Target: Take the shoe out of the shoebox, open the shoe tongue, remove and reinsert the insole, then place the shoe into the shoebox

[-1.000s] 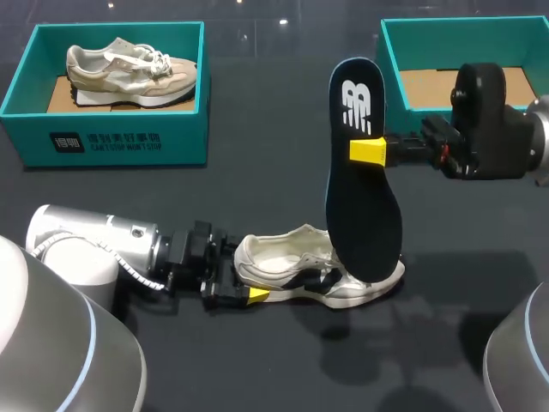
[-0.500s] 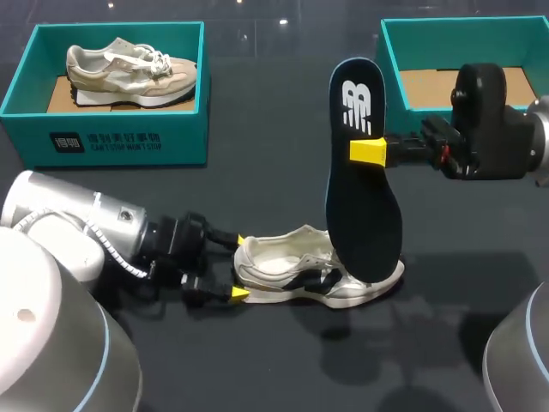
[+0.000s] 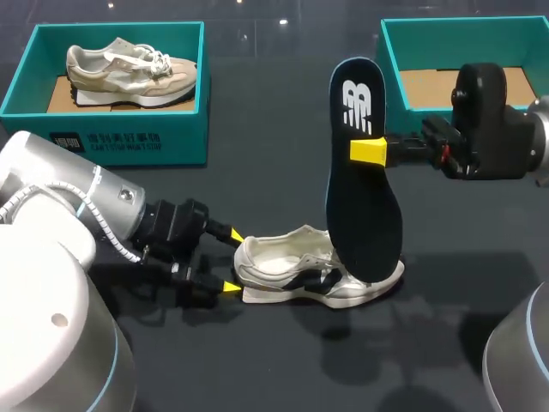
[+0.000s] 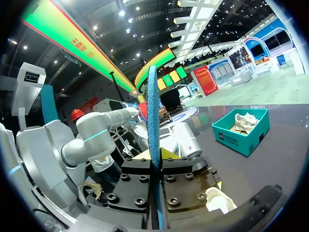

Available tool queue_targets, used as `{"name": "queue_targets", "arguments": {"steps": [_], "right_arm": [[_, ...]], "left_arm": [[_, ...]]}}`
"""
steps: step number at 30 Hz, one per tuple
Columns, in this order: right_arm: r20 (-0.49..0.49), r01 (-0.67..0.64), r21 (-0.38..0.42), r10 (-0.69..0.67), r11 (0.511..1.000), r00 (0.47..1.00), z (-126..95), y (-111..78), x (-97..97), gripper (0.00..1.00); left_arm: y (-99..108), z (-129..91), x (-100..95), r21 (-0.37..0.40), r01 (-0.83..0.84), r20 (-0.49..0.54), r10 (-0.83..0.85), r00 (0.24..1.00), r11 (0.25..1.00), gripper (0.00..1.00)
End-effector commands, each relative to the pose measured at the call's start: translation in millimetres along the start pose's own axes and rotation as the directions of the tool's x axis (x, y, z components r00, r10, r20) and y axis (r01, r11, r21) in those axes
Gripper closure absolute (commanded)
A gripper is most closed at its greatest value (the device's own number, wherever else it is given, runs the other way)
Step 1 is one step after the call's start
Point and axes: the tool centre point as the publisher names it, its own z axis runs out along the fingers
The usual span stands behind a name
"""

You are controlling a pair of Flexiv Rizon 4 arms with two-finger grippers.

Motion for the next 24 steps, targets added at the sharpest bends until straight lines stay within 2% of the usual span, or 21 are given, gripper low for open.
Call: {"name": "queue_targets", "arguments": {"steps": [1,3,4,8,14,16,24], "right_arm": [[0.003,-0.002,0.0,0.002,1.0,1.0,1,-1.4,0.8,1.0],[0.003,-0.002,0.0,0.002,1.0,1.0,1,-1.4,0.8,1.0],[0.003,-0.002,0.0,0.002,1.0,1.0,1,-1.4,0.8,1.0],[0.003,-0.002,0.0,0.002,1.0,1.0,1,-1.4,0.8,1.0],[0.003,-0.002,0.0,0.002,1.0,1.0,1,-1.4,0.8,1.0],[0.003,-0.002,0.0,0.002,1.0,1.0,1,-1.4,0.8,1.0],[0.003,-0.002,0.0,0.002,1.0,1.0,1,-1.4,0.8,1.0]], "left_arm": [[-3,2,0.6,-0.027,-0.009,0.015,0.01,1.0,1.0,0.0],[-8,0,1.6,-0.105,0.017,0.035,-0.013,0.999,0.994,0.0],[-10,-4,3.2,-0.108,0.009,0.038,-0.005,0.999,0.994,0.0],[-19,-13,5.3,-0.225,0.051,0.049,-0.041,0.998,0.973,0.0],[-32,-20,0.5,-0.37,0.057,0.0,-0.061,0.998,0.927,0.0],[-37,-22,-1.5,-0.43,0.046,0.027,-0.038,0.999,0.902,0.0],[-37,-22,-1.5,-0.43,0.046,0.027,-0.038,0.999,0.902,0.0]]}}
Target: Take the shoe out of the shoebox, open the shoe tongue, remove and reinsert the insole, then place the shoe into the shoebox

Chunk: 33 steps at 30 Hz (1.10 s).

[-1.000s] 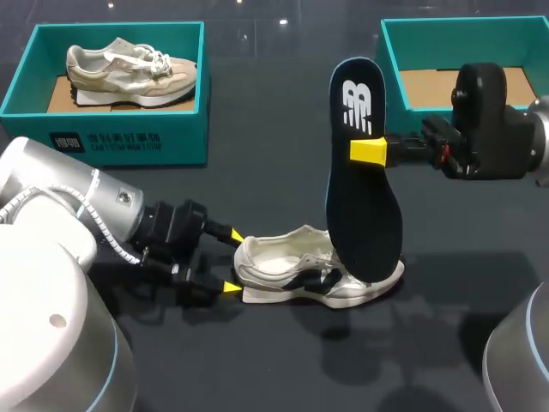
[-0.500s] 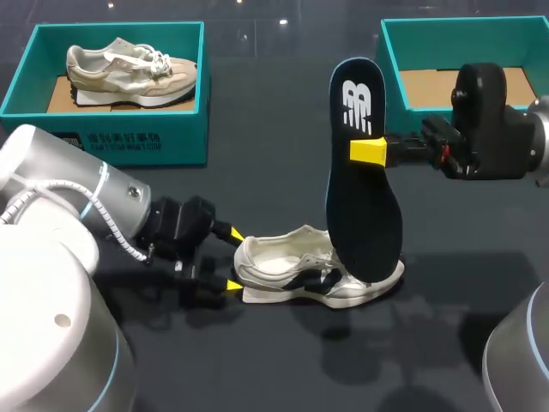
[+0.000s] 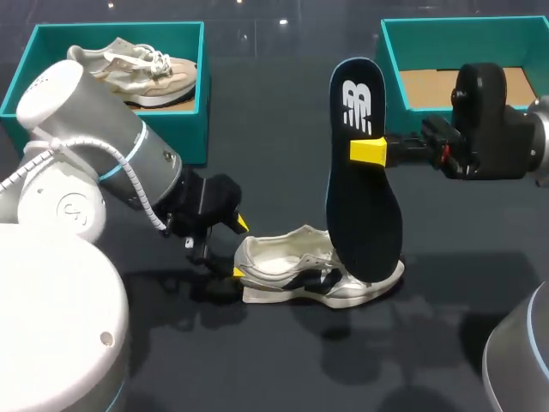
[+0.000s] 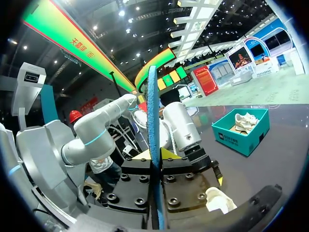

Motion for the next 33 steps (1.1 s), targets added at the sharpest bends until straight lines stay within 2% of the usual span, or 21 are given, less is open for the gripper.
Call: {"name": "queue_targets", "arguments": {"steps": [1,2,9,15,25,33], "right_arm": [[0.004,-0.001,0.001,0.001,1.0,1.0,1,-1.3,0.9,1.0],[0.004,-0.001,0.001,0.001,1.0,1.0,1,-1.3,0.9,1.0],[0.004,-0.001,0.001,0.001,1.0,1.0,1,-1.3,0.9,1.0],[0.004,-0.001,0.001,0.001,1.0,1.0,1,-1.3,0.9,1.0],[0.004,-0.001,0.001,0.001,1.0,1.0,1,-1.3,0.9,1.0],[0.004,-0.001,0.001,0.001,1.0,1.0,1,-1.3,0.9,1.0]], "left_arm": [[-3,1,-0.1,-0.096,0.002,0.001,-0.002,1.0,0.995,0.0],[-3,1,-0.1,-0.096,0.002,0.001,-0.002,1.0,0.995,0.0],[-21,5,5.8,-0.254,0.072,0.061,-0.058,0.996,0.965,0.0],[-35,6,6.8,-0.346,0.075,0.089,-0.047,0.995,0.935,0.0],[-37,14,-1.1,-0.414,0.107,0.084,-0.079,0.993,0.904,0.0],[-42,10,-10.7,-0.401,0.104,0.112,-0.064,0.992,0.91,0.0]]}}
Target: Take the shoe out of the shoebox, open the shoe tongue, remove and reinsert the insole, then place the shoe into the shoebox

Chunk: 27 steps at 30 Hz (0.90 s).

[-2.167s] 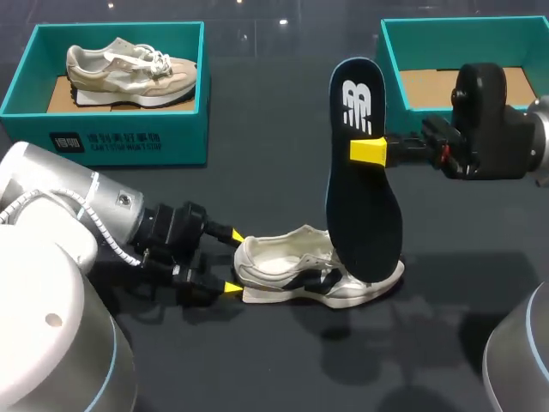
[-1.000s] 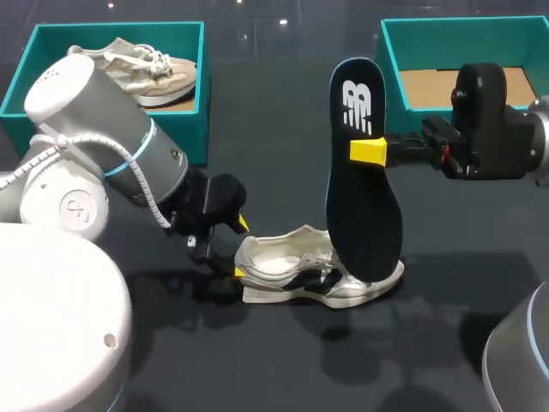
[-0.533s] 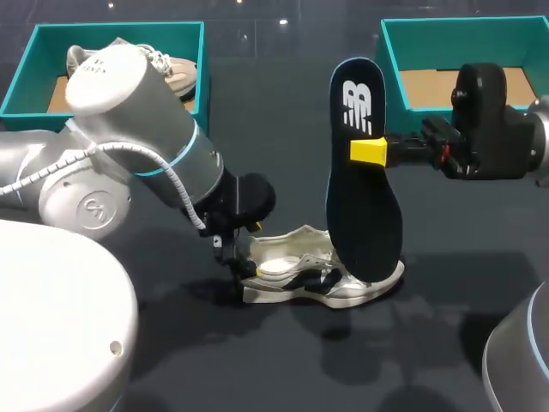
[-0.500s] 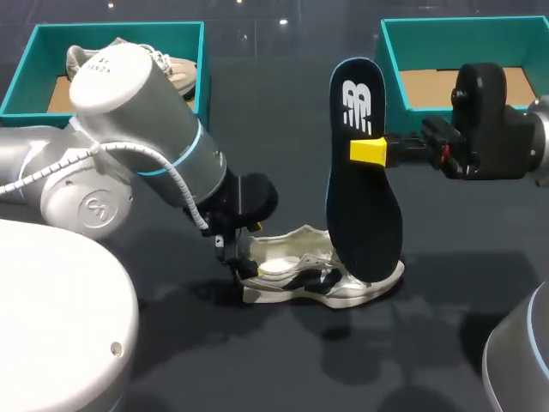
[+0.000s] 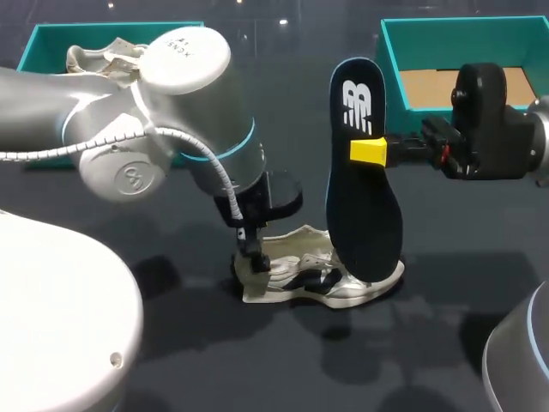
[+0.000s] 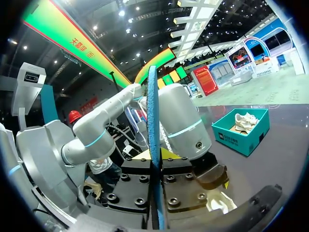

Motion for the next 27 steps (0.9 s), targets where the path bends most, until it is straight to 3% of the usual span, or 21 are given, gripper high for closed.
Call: {"name": "queue_targets", "arguments": {"steps": [1,12,20,21,27], "right_arm": [[0.004,-0.001,0.0,0.001,1.0,1.0,1,-1.4,0.9,1.0],[0.004,-0.001,0.0,0.001,1.0,1.0,1,-1.4,0.9,1.0],[0.004,-0.001,0.0,0.001,1.0,1.0,1,-1.4,0.9,1.0],[0.004,-0.001,0.0,0.001,1.0,1.0,1,-1.4,0.9,1.0],[0.004,-0.001,0.0,0.001,1.0,1.0,1,-1.4,0.9,1.0]], "left_arm": [[-9,-4,-5.5,-0.053,-0.005,0.013,0.005,1.0,0.999,0.0],[-33,15,-36.4,-0.015,-0.013,-0.004,0.013,1.0,1.0,0.0],[-43,40,-37.7,-0.014,-0.028,-0.025,0.027,0.999,1.0,0.0],[-44,43,-36.9,-0.019,-0.031,-0.025,0.031,0.999,0.999,0.07],[-46,57,-32.4,-0.021,-0.043,-0.017,0.042,0.999,0.999,0.17]]}}
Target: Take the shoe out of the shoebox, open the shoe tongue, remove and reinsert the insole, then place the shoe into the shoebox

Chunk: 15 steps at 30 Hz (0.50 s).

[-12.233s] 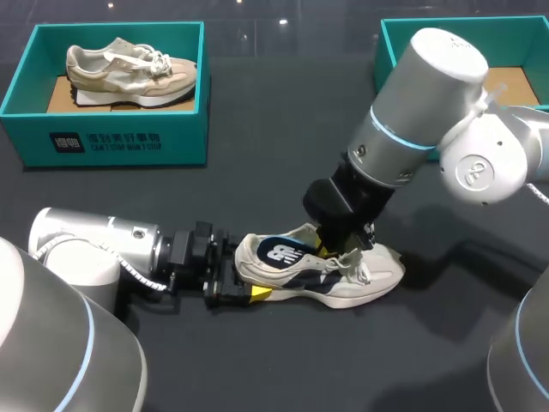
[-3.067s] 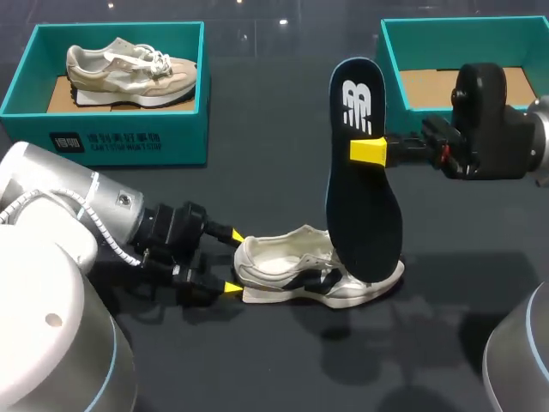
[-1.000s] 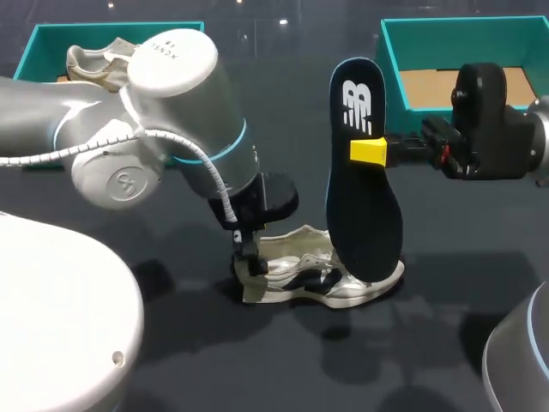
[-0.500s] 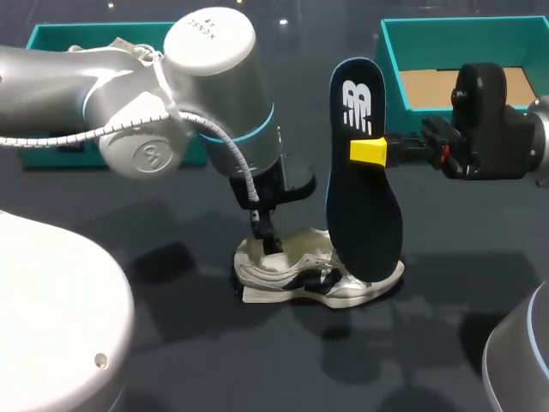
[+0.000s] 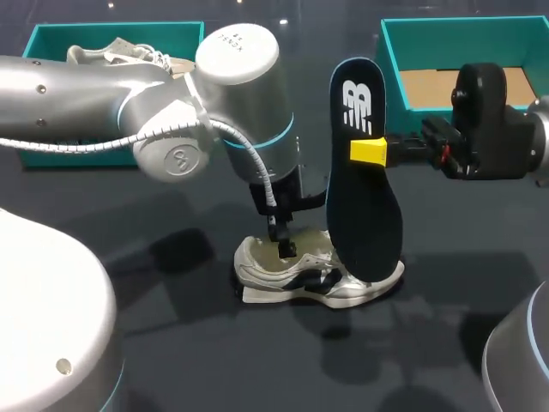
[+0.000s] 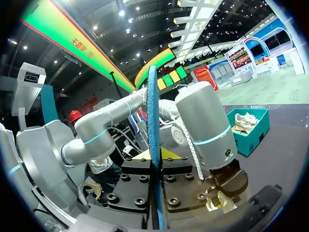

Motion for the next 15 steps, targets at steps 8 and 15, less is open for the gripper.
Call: {"name": "queue_targets", "arguments": {"steps": [8,15], "right_arm": [[0.004,-0.001,0.0,0.001,1.0,1.0,1,-1.4,0.9,1.0],[0.004,-0.001,0.0,0.001,1.0,1.0,1,-1.4,0.9,1.0]], "left_arm": [[-8,28,1.9,-0.029,0.01,0.007,-0.01,1.0,1.0,0.28],[-11,30,2.1,-0.042,0.007,0.014,-0.007,1.0,0.999,0.52]]}}
